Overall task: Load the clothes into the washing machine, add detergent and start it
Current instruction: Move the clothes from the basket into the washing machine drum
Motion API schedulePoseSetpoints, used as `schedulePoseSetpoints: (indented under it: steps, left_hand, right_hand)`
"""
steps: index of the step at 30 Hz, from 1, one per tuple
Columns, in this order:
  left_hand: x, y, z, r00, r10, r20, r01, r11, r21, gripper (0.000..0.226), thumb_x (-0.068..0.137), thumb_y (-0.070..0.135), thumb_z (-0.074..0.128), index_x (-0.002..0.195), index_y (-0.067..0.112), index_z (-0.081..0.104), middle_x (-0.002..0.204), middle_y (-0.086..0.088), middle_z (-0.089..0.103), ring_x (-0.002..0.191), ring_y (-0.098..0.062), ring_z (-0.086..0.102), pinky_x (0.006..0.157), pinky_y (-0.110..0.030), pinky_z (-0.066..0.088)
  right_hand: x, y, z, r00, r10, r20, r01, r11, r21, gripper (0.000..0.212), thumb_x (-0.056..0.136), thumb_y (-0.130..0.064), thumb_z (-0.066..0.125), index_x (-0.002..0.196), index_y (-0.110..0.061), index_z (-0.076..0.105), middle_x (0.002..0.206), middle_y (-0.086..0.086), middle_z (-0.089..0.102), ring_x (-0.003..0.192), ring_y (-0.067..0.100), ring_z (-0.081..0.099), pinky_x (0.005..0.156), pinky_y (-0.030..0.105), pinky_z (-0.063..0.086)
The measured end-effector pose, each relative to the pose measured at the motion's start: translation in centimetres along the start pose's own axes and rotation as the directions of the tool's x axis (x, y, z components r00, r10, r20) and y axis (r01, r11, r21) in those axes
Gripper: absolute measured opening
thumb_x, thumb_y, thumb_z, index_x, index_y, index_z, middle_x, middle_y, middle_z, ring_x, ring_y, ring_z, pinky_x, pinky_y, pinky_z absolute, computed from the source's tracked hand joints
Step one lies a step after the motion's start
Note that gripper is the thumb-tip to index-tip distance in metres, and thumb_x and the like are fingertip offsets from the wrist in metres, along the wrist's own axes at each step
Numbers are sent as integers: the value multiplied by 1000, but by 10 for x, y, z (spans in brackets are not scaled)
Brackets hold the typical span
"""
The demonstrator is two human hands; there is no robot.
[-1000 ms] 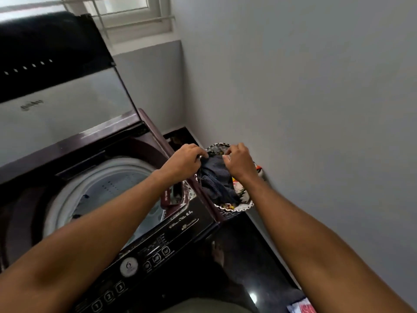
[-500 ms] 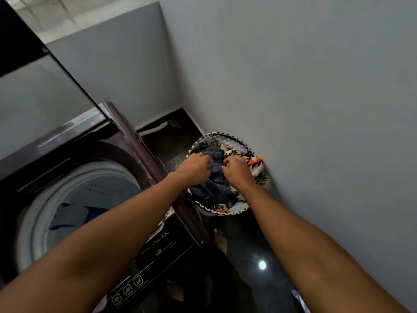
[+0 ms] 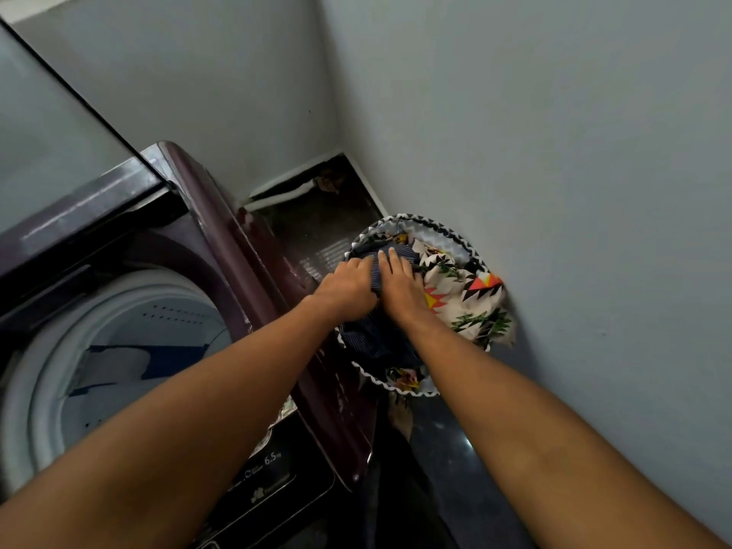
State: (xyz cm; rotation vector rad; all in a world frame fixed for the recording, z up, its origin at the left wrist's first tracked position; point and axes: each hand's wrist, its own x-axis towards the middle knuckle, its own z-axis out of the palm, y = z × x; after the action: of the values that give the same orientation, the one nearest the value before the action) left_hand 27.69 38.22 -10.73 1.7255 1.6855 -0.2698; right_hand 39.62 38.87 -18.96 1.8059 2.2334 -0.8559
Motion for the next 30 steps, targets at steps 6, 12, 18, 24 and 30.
schedulePoseSetpoints:
  steps: [6, 12, 18, 24, 30]
  left_hand:
    - [0, -10, 6, 998, -53, -26, 49, 992, -120, 93, 87, 20, 58, 158, 16, -1, 158, -12, 25, 143, -32, 29, 112, -51, 34]
    - [3, -15, 12, 996, -78, -47, 68, 982, -179, 88, 85, 10, 58, 157, 14, 7, 158, -15, 23, 144, -34, 26, 116, -49, 30]
    - [-8, -2, 0, 990, 8, -138, -70, 887, -457, 106, 70, 5, 77, 153, 24, 15, 138, -12, 45, 118, -28, 54, 92, -41, 53]
    - [-40, 26, -22, 993, -17, -114, -91, 488, -868, 134, 63, -8, 83, 151, 42, -5, 137, -5, 48, 111, -23, 63, 73, -31, 60]
    - [-75, 35, -52, 982, -122, -142, -102, 290, -951, 57, 75, -10, 76, 122, 13, 54, 105, -6, 70, 92, -21, 69, 63, -24, 57]
  right_hand:
    - [8, -5, 14, 995, -9, -102, -7, 987, -162, 69, 95, -23, 56, 154, -14, 21, 144, 10, 43, 133, 30, 38, 104, 56, 35]
    - [3, -10, -7, 955, 27, -296, 6, 994, 109, 35, 84, -36, 64, 110, -14, 54, 114, 4, 61, 112, 26, 52, 96, 50, 36]
    - [-18, -22, -61, 839, 218, -499, 148, 790, 595, 26, 76, -28, 55, 94, -9, 55, 76, 8, 62, 68, 29, 58, 59, 33, 43]
    - [-36, -48, -129, 840, 215, -498, 322, 541, 777, 6, 73, -17, 53, 70, -12, 51, 59, -7, 51, 48, 3, 43, 47, 20, 36]
    - [-52, -77, -168, 862, 187, -471, 376, 385, 843, 16, 67, -10, 50, 59, -21, 42, 52, -13, 43, 50, 10, 37, 50, 30, 35]
